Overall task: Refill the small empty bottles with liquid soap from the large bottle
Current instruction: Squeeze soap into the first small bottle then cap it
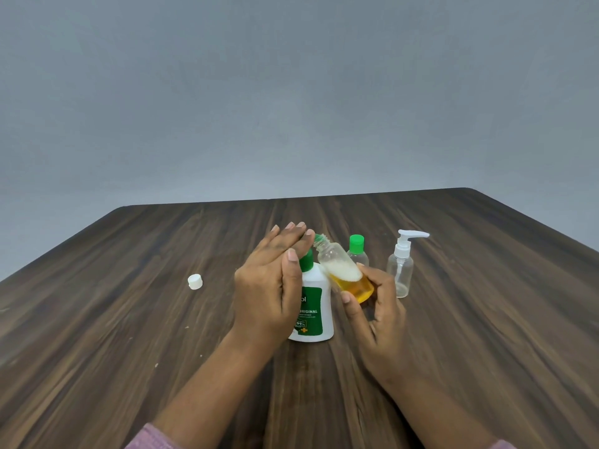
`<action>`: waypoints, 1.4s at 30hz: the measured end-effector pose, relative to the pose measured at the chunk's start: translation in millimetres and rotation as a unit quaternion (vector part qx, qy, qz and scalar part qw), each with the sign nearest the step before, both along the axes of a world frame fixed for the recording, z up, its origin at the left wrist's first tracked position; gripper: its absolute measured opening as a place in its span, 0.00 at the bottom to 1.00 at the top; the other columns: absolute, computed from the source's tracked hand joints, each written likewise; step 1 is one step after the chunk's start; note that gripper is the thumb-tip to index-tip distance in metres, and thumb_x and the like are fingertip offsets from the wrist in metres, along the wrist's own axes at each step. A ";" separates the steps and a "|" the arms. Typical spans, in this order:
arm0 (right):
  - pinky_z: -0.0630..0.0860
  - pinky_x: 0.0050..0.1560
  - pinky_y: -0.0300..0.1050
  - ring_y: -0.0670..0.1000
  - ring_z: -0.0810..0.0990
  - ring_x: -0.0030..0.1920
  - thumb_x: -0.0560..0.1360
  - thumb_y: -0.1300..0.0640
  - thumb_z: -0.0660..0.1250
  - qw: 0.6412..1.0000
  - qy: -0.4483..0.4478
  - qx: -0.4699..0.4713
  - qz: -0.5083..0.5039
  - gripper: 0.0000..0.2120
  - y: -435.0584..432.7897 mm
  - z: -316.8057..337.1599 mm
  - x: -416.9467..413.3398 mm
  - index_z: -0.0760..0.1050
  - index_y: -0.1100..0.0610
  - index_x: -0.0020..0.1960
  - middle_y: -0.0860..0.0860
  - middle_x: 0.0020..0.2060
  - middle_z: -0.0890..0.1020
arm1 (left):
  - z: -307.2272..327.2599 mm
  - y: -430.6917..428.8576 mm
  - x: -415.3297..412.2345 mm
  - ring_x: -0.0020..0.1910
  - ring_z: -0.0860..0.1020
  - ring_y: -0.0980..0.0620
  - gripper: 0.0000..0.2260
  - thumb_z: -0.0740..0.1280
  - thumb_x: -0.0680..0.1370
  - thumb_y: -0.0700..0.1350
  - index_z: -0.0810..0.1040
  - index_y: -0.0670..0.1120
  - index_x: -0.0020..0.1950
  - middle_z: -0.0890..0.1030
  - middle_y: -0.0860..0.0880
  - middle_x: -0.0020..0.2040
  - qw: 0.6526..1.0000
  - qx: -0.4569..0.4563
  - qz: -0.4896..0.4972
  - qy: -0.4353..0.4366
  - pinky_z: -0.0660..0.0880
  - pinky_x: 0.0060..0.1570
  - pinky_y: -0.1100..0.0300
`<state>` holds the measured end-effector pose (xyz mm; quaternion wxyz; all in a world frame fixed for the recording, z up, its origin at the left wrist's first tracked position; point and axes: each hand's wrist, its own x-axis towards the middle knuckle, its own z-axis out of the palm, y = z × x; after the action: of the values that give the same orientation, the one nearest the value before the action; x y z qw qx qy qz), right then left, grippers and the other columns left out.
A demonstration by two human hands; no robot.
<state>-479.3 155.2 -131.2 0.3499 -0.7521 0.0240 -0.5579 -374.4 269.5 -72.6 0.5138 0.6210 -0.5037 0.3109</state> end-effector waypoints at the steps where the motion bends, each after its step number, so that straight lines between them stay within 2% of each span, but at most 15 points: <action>1: 0.72 0.37 0.29 0.41 0.77 0.40 0.78 0.45 0.61 1.000 -0.002 0.001 -0.001 0.14 0.0 -0.1 -0.1 0.66 0.47 0.62 0.41 0.45 0.76 | 1.5 0.6 -1.3 0.62 0.77 0.50 0.20 0.51 0.82 0.43 0.81 0.38 0.58 0.81 0.43 0.58 1.000 -0.001 0.000 -0.001 0.72 0.65 0.49; 8: 0.73 0.39 0.31 0.43 0.78 0.42 0.77 0.49 0.62 1.000 0.001 0.009 0.004 0.15 -1.2 -2.3 -0.8 0.66 0.48 0.62 0.42 0.47 0.77 | 5.6 -0.2 -3.1 0.61 0.78 0.50 0.24 0.48 0.84 0.48 0.81 0.39 0.57 0.82 0.44 0.57 1.000 -0.005 0.011 -0.001 0.73 0.64 0.50; 15: 0.71 0.38 0.28 0.41 0.77 0.41 0.77 0.50 0.61 1.000 0.007 0.007 0.003 0.13 -0.4 -1.6 -1.9 0.66 0.46 0.61 0.42 0.46 0.76 | -5.5 -1.8 -1.4 0.61 0.78 0.48 0.19 0.51 0.81 0.41 0.81 0.37 0.57 0.81 0.42 0.57 1.000 -0.019 0.013 -0.003 0.73 0.63 0.47; 19: 0.72 0.39 0.28 0.41 0.77 0.42 0.78 0.43 0.60 1.000 0.005 0.007 -0.003 0.14 0.5 -0.7 -2.2 0.66 0.46 0.62 0.41 0.47 0.76 | -2.2 0.5 -3.3 0.62 0.77 0.49 0.19 0.51 0.81 0.41 0.80 0.37 0.58 0.81 0.43 0.58 1.000 -0.010 0.015 -0.010 0.72 0.64 0.49; 25: 0.72 0.39 0.29 0.42 0.78 0.41 0.77 0.50 0.62 1.000 0.002 0.018 0.003 0.15 -0.2 -1.0 -0.3 0.66 0.47 0.62 0.40 0.46 0.77 | 8.1 -1.5 -2.6 0.61 0.78 0.51 0.19 0.52 0.81 0.42 0.82 0.38 0.57 0.82 0.44 0.57 0.999 0.005 0.029 -0.024 0.72 0.64 0.50; 33: 0.70 0.37 0.27 0.41 0.77 0.40 0.77 0.49 0.61 1.000 0.007 0.009 -0.002 0.13 0.1 -1.0 -2.3 0.66 0.47 0.61 0.44 0.45 0.77 | -2.3 -3.1 -0.8 0.62 0.77 0.49 0.19 0.51 0.81 0.41 0.81 0.37 0.57 0.81 0.43 0.57 1.000 -0.002 0.014 -0.011 0.72 0.64 0.48; 37: 0.72 0.38 0.28 0.41 0.77 0.40 0.78 0.45 0.61 1.000 0.003 0.008 -0.002 0.13 1.3 -0.2 -2.9 0.66 0.46 0.61 0.42 0.46 0.77 | -2.5 0.6 -2.1 0.62 0.77 0.49 0.19 0.52 0.81 0.40 0.81 0.37 0.57 0.81 0.43 0.58 1.000 -0.001 0.012 -0.014 0.72 0.64 0.48; 42: 0.71 0.39 0.27 0.40 0.77 0.41 0.76 0.50 0.62 1.000 0.003 0.010 -0.004 0.14 1.6 0.6 -2.2 0.66 0.46 0.61 0.42 0.47 0.77 | 13.6 1.1 -0.6 0.60 0.78 0.53 0.19 0.52 0.81 0.42 0.82 0.38 0.56 0.82 0.45 0.55 0.999 0.019 0.016 -0.029 0.72 0.64 0.53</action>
<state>-481.5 156.9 -130.6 0.3549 -0.7501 0.0332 -0.5570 -374.9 270.5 -59.0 0.4824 0.6294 -0.5139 0.3272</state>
